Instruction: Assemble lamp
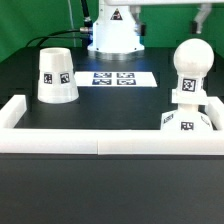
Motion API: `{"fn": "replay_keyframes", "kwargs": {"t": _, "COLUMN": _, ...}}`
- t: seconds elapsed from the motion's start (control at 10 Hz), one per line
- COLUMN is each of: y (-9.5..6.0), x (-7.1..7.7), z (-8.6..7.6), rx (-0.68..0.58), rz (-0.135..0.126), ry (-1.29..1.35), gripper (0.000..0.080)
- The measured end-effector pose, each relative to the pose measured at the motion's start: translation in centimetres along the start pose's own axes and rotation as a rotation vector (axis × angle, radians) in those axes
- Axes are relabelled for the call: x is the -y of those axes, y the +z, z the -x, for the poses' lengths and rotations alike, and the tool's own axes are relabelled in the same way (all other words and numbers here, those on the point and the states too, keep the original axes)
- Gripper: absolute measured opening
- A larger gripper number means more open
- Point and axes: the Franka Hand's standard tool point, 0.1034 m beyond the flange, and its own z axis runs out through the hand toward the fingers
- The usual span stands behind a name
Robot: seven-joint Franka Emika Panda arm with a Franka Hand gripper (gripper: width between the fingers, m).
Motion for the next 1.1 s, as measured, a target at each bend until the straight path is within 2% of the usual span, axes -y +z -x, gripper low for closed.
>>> {"fn": "replay_keyframes", "kwargs": {"t": 0.1, "y": 0.3, "x": -1.3, "z": 0.7, "rx": 0.001, "rz": 0.002, "ry": 0.009, "gripper": 0.0698}}
{"fn": "replay_keyframes", "kwargs": {"t": 0.3, "y": 0.3, "x": -2.7, "z": 1.0, "rx": 0.003, "rz": 0.006, "ry": 0.033, "gripper": 0.0698}}
{"fn": "replay_keyframes", "kwargs": {"t": 0.9, "y": 0.4, "x": -2.6, "z": 1.2, "rx": 0.006, "rz": 0.005, "ry": 0.029, "gripper": 0.0698}}
{"fn": "replay_keyframes", "kwargs": {"t": 1.1, "y": 0.5, "x": -3.5, "z": 4.2, "rx": 0.028, "rz": 0.005, "ry": 0.043, "gripper": 0.0698}}
